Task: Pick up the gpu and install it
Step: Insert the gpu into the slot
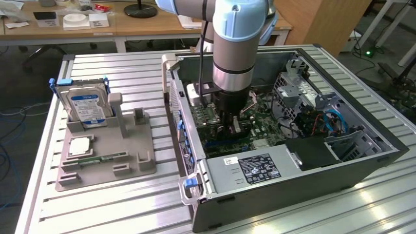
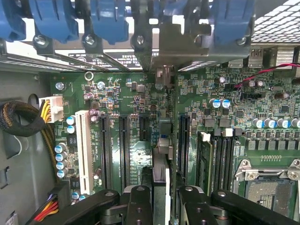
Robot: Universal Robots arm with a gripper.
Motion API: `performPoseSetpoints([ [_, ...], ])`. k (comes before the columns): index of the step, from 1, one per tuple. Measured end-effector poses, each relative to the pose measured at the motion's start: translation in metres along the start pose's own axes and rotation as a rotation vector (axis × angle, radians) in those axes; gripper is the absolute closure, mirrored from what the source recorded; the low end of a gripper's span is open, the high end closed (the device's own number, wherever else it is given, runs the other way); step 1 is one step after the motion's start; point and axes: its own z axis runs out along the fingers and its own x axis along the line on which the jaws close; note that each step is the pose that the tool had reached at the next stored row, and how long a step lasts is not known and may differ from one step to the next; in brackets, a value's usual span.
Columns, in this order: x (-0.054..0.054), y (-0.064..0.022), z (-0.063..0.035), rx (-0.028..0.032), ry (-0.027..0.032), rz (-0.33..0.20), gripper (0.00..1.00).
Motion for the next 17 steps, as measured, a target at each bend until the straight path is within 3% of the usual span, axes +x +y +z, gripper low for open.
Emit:
performPoseSetpoints([
  [2,0.0,0.0005,-0.0001,0.0031,0.0,0.0,0.73],
  [6,0.0001,0.0014,-0.0002,0.0148,-0.0006,-0.003,0.73],
  [17,0.0001,0.0016,0.0008,0.0146,-0.0005,-0.003,0.73],
])
